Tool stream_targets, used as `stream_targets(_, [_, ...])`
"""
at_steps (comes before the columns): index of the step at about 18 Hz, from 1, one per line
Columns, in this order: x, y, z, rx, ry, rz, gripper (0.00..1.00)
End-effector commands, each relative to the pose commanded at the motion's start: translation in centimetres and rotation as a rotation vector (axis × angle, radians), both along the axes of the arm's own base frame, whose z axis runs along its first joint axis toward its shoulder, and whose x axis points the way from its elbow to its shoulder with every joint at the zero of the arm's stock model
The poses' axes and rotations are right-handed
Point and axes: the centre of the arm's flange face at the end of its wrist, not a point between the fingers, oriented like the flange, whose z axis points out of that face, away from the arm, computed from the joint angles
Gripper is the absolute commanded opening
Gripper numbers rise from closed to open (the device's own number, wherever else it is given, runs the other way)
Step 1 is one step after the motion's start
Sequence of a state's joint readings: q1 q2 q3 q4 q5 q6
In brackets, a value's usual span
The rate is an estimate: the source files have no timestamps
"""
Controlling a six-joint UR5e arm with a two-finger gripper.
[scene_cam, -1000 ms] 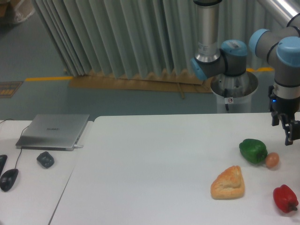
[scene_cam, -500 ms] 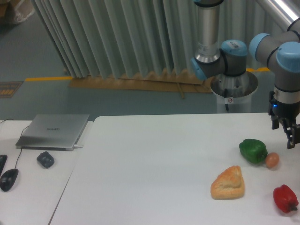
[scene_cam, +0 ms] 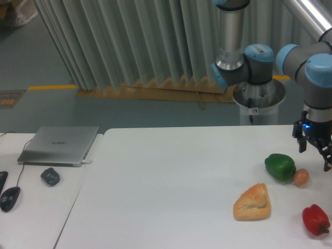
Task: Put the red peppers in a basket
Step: 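Lower the open gripper past the green pepper toward the red pepper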
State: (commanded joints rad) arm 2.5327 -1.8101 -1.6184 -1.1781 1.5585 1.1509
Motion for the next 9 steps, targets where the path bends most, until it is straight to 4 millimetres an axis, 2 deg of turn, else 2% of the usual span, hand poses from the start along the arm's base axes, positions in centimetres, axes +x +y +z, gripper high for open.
stream_targets(3, [0.2, 1.1, -0.6, 0.025, 0.016, 0.050, 1.00])
stream_targets(5, [0.1, 1.8, -0.8, 0.053, 0.023, 0.163, 1.00])
stream_targets(9, [0.3, 2.8, -0.9, 0.060, 0.024, 0.188, 1.00])
